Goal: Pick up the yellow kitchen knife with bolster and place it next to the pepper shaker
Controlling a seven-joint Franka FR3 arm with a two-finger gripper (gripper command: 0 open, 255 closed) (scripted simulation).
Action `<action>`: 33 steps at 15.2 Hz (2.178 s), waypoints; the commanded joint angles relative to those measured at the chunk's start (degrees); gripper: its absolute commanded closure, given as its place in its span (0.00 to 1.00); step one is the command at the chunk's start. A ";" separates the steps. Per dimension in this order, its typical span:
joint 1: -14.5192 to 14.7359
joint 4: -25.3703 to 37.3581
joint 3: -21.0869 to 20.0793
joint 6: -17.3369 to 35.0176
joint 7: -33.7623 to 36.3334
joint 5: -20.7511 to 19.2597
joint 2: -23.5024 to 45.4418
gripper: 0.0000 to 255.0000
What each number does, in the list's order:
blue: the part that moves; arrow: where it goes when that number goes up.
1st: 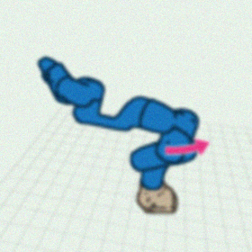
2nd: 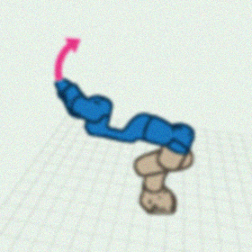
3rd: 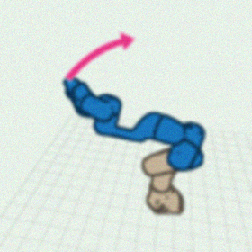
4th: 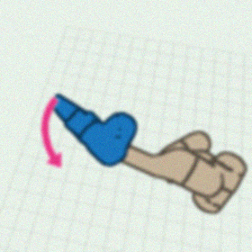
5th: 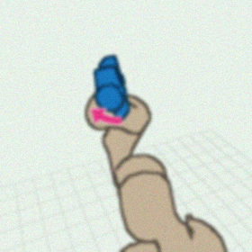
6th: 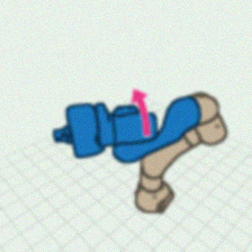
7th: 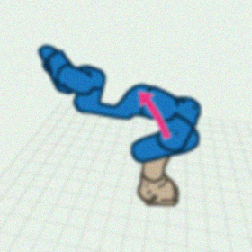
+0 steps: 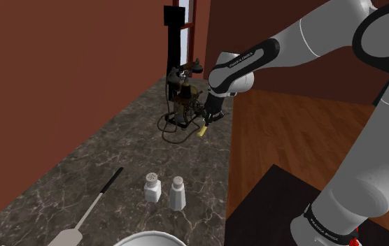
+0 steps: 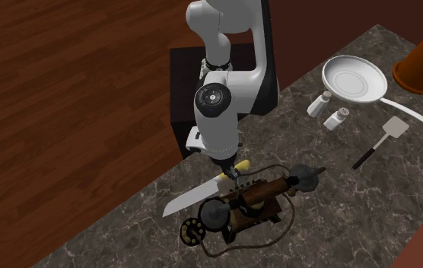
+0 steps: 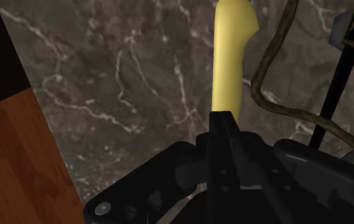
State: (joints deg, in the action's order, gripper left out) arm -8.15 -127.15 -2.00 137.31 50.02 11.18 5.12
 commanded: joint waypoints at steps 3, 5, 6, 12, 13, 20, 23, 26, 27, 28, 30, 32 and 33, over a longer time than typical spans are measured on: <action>0.00 0.00 0.00 0.00 0.00 0.00 0.00 0.00; 1.09 7.59 0.70 -8.55 7.26 -8.52 2.30 0.00; 1.76 11.85 0.96 -13.13 10.06 -11.95 3.89 0.00; 1.95 10.56 1.16 -10.01 10.30 -12.27 5.88 0.00; 1.95 10.26 1.16 -9.32 10.31 -12.28 6.28 0.00; 1.95 9.82 1.17 -8.23 10.33 -12.31 6.93 0.00; 1.95 9.83 1.17 -8.24 10.33 -12.31 6.93 1.00; 1.95 9.83 1.17 -8.24 10.33 -12.31 6.93 1.00; 1.95 9.83 1.17 -8.24 10.33 -12.31 6.92 1.00; 1.95 9.83 1.17 -8.24 10.33 -12.31 6.92 1.00; 1.95 9.83 1.17 -8.24 10.33 -12.31 6.92 1.00; 1.95 9.83 1.17 -8.24 10.33 -12.31 6.92 1.00; 1.94 10.09 1.17 -8.92 10.31 -12.29 6.51 1.00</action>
State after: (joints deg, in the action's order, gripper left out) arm -6.23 -117.25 -0.81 128.77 60.29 -1.12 11.81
